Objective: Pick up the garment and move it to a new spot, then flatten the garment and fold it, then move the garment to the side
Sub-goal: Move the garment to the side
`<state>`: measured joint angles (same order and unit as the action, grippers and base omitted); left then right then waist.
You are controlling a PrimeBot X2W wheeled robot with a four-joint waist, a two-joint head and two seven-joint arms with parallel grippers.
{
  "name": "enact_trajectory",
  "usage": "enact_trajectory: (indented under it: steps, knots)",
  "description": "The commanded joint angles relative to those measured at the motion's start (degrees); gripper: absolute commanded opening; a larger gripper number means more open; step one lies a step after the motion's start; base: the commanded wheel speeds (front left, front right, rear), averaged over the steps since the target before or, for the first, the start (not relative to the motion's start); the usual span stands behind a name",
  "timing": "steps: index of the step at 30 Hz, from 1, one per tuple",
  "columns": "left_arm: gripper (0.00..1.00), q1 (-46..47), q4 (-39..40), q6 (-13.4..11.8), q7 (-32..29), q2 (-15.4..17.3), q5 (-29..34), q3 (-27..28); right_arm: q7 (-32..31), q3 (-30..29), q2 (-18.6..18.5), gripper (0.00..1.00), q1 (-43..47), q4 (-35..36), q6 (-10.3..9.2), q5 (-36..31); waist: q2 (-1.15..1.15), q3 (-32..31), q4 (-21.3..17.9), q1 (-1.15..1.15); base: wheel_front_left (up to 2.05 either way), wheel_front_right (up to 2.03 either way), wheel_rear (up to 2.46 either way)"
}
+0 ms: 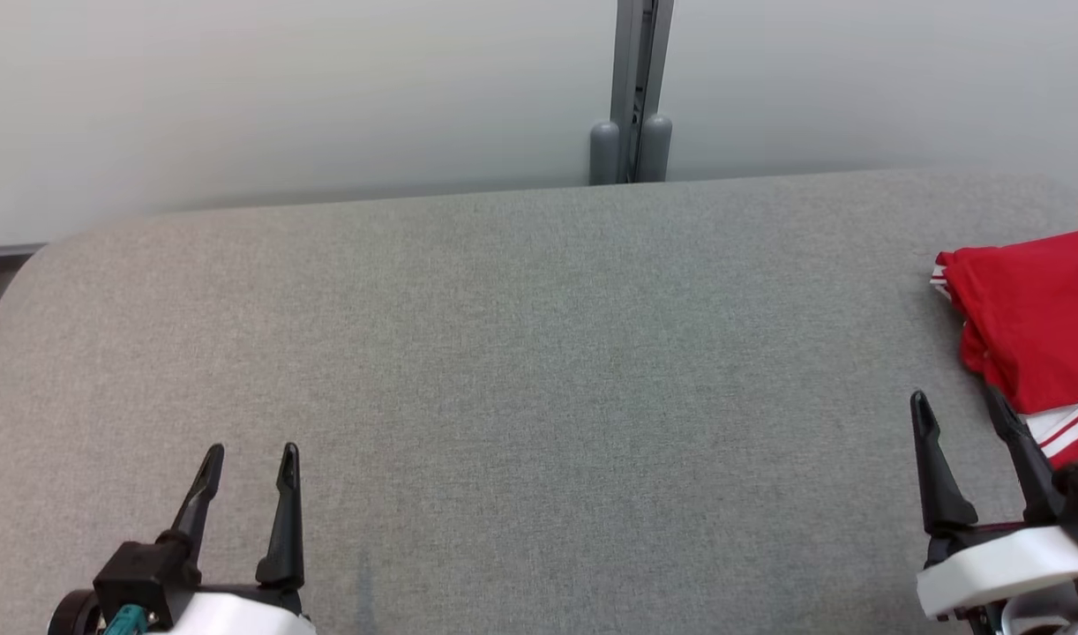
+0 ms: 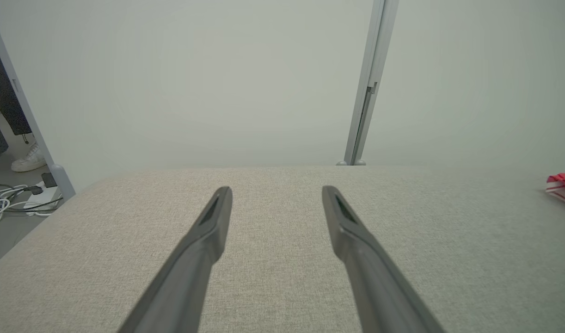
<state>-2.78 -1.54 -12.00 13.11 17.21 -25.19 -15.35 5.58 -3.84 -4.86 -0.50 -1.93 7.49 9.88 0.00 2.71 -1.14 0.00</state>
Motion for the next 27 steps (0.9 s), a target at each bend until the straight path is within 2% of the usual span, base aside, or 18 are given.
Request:
enact_trajectory:
  steps: [1, 9, 27]
  knots:
    - [1.0, -0.62, 0.36, -0.19, -0.17, 0.41, -0.23, 0.02, -0.42, -0.29, 0.01, 1.0, 0.98, 0.86, 0.01, -0.38, 0.0, -0.9, -0.19, 0.0, 0.0, 0.0, 0.0]
    - [1.0, -2.57, 1.34, -0.61, -1.04, 1.06, -0.7, -0.28, -1.92, -0.23, 0.29, 1.0, 3.54, 4.0, 0.01, -0.49, 0.0, -2.22, -0.4, 0.0, 0.0, 0.0, 0.0]
    - [1.0, -1.3, 1.41, -0.44, -0.83, 1.37, -1.35, -0.34, -2.04, -0.34, 0.58, 1.0, 3.63, 5.28, 0.01, -0.05, 0.0, -1.32, -0.5, 0.0, 0.0, 0.0, 0.0]
